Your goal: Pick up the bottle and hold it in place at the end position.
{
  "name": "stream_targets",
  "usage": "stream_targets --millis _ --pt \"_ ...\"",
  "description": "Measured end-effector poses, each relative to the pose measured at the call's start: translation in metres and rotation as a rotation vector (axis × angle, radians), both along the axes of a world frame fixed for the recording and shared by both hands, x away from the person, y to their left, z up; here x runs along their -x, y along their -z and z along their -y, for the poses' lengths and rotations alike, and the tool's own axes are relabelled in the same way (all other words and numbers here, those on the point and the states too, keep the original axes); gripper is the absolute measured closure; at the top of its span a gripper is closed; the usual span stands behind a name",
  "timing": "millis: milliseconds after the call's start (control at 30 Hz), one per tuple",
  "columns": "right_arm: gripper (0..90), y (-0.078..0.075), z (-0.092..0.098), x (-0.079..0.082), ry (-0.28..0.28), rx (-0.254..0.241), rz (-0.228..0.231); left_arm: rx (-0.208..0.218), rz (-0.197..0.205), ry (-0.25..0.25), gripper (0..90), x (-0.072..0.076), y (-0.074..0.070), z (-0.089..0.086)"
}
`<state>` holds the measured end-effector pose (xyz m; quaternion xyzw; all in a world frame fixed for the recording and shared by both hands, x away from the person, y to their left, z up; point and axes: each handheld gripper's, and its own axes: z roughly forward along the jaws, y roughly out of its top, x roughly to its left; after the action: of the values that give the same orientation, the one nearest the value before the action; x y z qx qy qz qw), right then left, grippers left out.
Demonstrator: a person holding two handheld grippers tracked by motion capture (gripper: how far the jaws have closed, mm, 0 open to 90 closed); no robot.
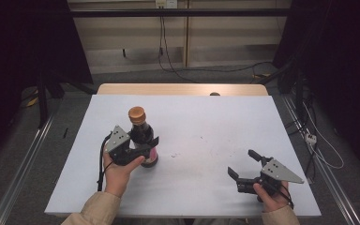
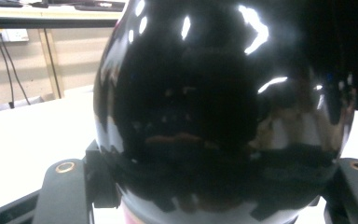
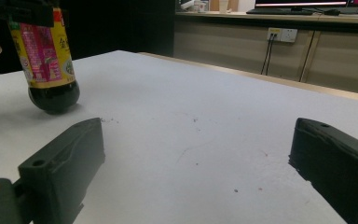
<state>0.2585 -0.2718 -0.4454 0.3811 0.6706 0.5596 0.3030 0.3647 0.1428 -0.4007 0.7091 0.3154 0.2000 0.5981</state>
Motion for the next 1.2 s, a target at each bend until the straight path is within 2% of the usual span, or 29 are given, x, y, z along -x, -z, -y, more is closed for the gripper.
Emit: stream_targets --millis 200,400,633,667,1000,1200 --pt "2.6 0.0 0.0 0.0 0.001 0.001 0.002 -0.026 0.006 0.021 29.9 -0.008 -0.001 0.01" --pt "2.5 0.0 0.0 0.0 -0.002 0.001 0.003 -0.011 0.0 0.034 30.0 -0.015 -0.003 0.019" --pt "2.6 0.0 0.0 0.0 -0.004 0.0 0.004 -0.027 0.012 0.053 30.0 -0.024 -0.007 0.028" --pt "2.6 0.0 0.0 0.0 -0.002 -0.003 0.003 -0.04 0.023 0.06 30.0 -0.027 -0.007 0.031" --pt "2.5 -0.001 0.001 0.001 -0.004 -0.004 0.004 -0.038 0.016 0.064 30.1 -0.035 -0.007 0.039" --pt "2.5 -0.001 0.001 0.001 -0.003 -0.007 0.003 -0.045 0.025 0.072 30.1 -0.042 -0.01 0.046"
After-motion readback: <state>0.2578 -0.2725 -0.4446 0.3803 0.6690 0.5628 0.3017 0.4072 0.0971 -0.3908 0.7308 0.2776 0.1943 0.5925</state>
